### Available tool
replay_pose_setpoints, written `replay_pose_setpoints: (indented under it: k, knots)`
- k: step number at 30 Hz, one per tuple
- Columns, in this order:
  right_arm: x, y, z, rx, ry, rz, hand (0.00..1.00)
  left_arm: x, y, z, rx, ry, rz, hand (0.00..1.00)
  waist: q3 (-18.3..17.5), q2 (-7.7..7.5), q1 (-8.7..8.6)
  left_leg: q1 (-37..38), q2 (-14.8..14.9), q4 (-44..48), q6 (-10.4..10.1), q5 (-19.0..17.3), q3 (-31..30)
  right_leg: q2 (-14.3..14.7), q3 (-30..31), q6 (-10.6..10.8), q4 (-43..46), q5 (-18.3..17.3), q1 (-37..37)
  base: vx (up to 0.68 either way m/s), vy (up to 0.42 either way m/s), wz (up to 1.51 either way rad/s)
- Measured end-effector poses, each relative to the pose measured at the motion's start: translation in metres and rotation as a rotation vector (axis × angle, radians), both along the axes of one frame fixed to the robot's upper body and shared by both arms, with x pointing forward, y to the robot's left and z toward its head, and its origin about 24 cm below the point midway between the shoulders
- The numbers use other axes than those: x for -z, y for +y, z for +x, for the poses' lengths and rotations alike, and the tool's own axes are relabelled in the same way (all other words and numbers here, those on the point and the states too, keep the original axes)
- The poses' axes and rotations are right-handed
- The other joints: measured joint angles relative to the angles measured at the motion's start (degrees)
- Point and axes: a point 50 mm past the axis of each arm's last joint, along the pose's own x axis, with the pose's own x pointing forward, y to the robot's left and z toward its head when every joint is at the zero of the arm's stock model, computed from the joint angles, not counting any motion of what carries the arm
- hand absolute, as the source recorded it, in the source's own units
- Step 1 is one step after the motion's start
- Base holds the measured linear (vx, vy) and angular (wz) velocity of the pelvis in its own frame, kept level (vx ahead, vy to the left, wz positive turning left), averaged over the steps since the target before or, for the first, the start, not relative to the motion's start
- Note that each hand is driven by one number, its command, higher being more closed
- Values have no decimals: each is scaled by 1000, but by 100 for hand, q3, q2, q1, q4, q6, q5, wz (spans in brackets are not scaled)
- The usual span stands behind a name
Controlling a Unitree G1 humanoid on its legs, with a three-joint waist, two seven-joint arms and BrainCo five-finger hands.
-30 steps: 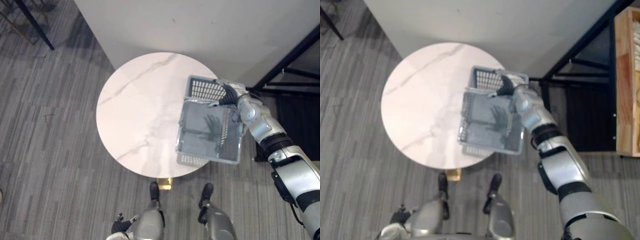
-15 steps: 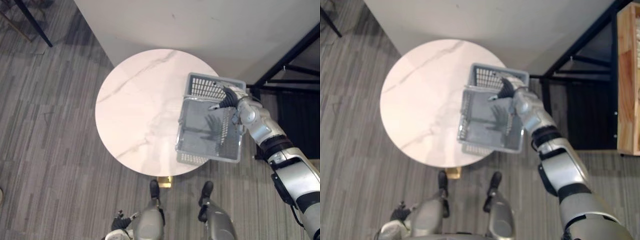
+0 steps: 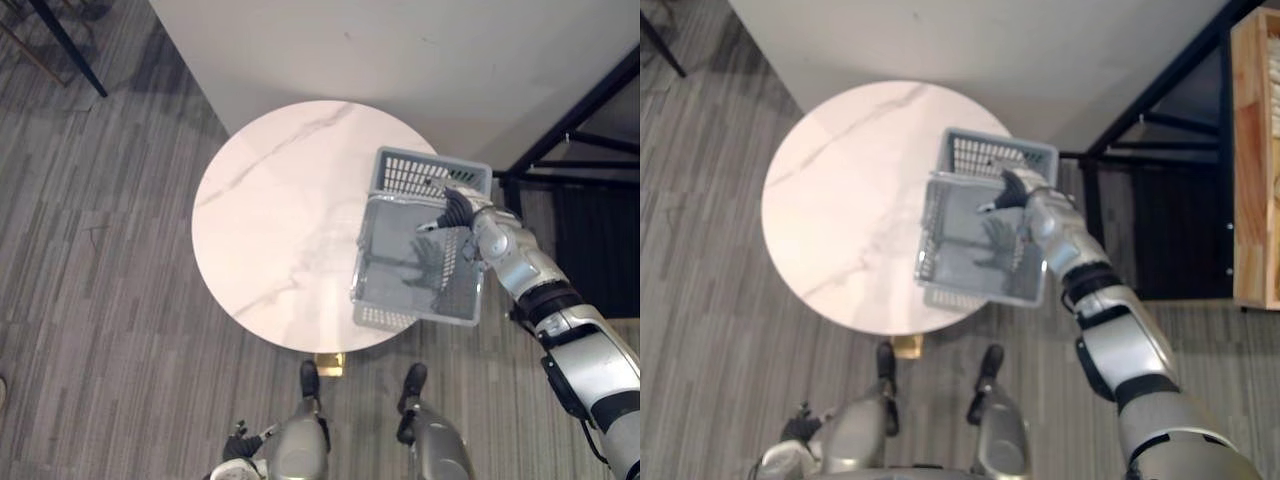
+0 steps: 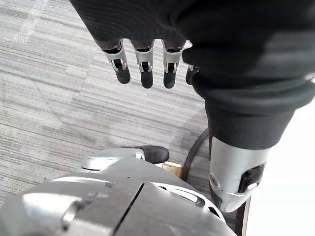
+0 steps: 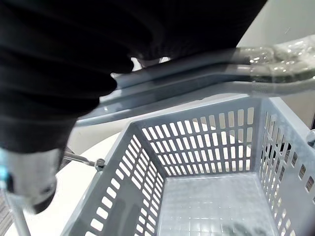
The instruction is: Pick vegetable in the basket
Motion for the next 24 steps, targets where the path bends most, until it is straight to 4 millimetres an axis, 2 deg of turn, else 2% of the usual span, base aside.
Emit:
replay_pose_setpoints:
  k: [12,16,24]
  knots:
    - [-2,4,5,20,-5,15,100,0,0,1,6,1,8,0,0,1,21,-20,8,0,4,5,-14,6,-10,0,-3,0,-8,0,0,0]
    - [-2,7,7,23,7,-37,100,-2,0,5,20,-7,13,0,0,1,118,-69,38,26,8,8,-66,28,-45,-1,-10,1,-6,0,0,6]
    - [-19,43,11,-80,-6,-78,100,-3,0,12,32,-17,19,0,-2,-2,240,-99,68,86,2,12,-132,44,-45,-1,-11,1,30,2,-1,3]
